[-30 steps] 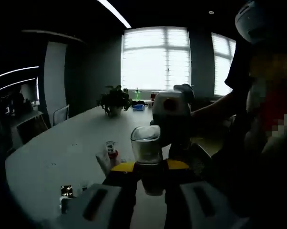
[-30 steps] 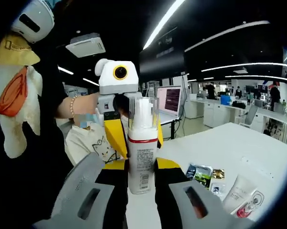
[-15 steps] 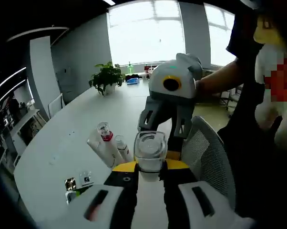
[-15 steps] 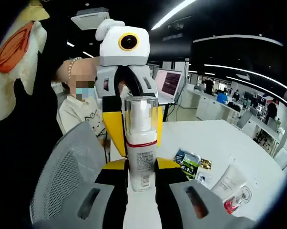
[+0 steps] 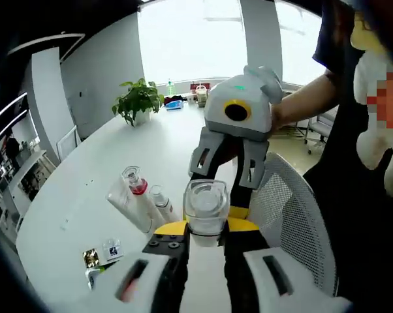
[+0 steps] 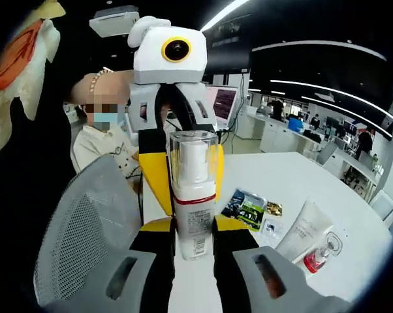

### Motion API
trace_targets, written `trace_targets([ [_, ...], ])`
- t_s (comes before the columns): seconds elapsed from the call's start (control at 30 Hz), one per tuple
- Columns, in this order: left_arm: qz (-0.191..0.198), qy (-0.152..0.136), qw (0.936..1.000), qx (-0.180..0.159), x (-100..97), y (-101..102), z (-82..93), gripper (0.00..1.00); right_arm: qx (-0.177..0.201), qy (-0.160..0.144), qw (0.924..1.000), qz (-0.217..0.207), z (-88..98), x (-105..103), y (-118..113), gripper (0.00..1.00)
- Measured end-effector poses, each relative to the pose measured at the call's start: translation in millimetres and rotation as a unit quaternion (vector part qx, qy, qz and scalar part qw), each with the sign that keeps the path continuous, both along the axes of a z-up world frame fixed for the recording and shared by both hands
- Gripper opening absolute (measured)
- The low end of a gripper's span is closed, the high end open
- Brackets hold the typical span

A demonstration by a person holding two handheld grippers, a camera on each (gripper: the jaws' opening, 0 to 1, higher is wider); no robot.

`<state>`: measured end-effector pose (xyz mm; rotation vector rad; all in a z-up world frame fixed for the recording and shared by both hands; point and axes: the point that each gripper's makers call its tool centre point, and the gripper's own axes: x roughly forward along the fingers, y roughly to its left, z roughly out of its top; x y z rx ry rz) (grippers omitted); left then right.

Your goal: Arrange the skincare products in the storage area until every visible bottle or jar stands upright without overlapping.

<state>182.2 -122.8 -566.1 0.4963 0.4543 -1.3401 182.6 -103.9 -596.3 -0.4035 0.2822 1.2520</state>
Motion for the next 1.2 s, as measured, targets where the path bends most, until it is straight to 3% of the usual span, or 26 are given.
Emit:
trace_targets([
  [0.17, -0.001, 0.012, 0.9999, 0.003, 9.4, -11.0, -17.7, 0.23, -0.009, 0.012, 0.9998, -0.011, -14.5, 7.1, -11.5, 0.22],
  [0.37, -0.012, 0.012, 0.9992, 0.036, 17.0, -23.3, -40.8, 0.23, -0.023, 0.026, 0.999, -0.028, -33.9, 14.6, -25.2, 0.22],
  [0.67, -0.017, 0.019, 0.9991, 0.033, 27.2, -41.6, -63.4, 0.23, -0.046, 0.042, 0.9968, -0.051, -56.7, 24.9, -45.2, 0.22],
  [0.83, -0.017, 0.021, 0.9988, 0.041, 34.4, -46.9, -78.3, 0.23, -0.059, 0.047, 0.9943, -0.075, -68.3, 31.1, -58.1, 0.3],
  [1.2, -0.021, 0.022, 0.998, 0.056, 48.2, -51.6, -106.5, 0.23, -0.067, 0.074, 0.9892, -0.107, -87.4, 29.7, -76.3, 0.37],
])
